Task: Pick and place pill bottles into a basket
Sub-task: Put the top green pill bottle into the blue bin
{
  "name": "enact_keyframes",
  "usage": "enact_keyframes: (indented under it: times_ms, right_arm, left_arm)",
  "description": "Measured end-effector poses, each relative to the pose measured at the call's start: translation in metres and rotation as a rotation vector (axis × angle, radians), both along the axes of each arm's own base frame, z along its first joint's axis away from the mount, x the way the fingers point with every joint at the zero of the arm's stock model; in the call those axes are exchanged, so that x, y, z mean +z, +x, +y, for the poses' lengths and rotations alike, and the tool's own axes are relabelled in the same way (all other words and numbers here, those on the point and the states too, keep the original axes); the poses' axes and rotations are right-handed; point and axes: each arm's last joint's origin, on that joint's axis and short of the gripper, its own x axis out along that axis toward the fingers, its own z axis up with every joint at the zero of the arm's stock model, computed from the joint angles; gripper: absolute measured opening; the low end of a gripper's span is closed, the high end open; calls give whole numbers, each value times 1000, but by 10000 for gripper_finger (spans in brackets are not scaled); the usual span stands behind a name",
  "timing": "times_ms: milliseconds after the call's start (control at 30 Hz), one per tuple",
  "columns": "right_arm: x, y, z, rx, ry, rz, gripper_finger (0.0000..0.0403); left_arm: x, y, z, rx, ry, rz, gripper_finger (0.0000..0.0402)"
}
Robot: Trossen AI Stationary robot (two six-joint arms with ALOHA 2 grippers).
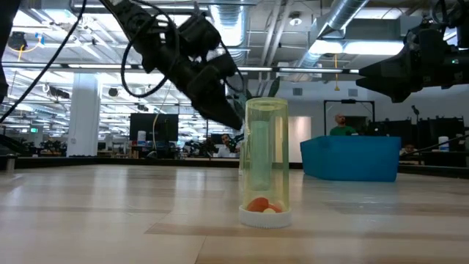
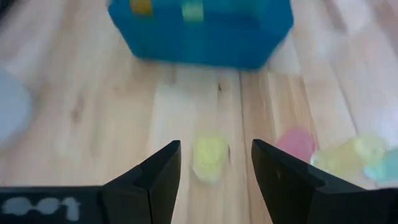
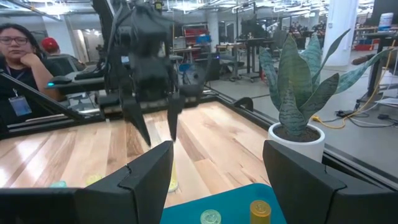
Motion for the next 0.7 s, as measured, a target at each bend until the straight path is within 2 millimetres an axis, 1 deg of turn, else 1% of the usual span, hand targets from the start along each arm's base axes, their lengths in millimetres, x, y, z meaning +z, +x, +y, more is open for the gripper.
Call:
enact_keyframes:
  times_ms: [100,200,700]
  right_arm:
    - [0,0,0,0,0,0,244]
    - [0,0,0,0,0,0,244]
    - [0,0,0,0,0,0,244]
  left_arm:
    - [-17,6,-1,-11,-13,22,185]
    - [-23,10,0,-11,-10,7,185]
    - [-22,12,2,-5,4,-19,185]
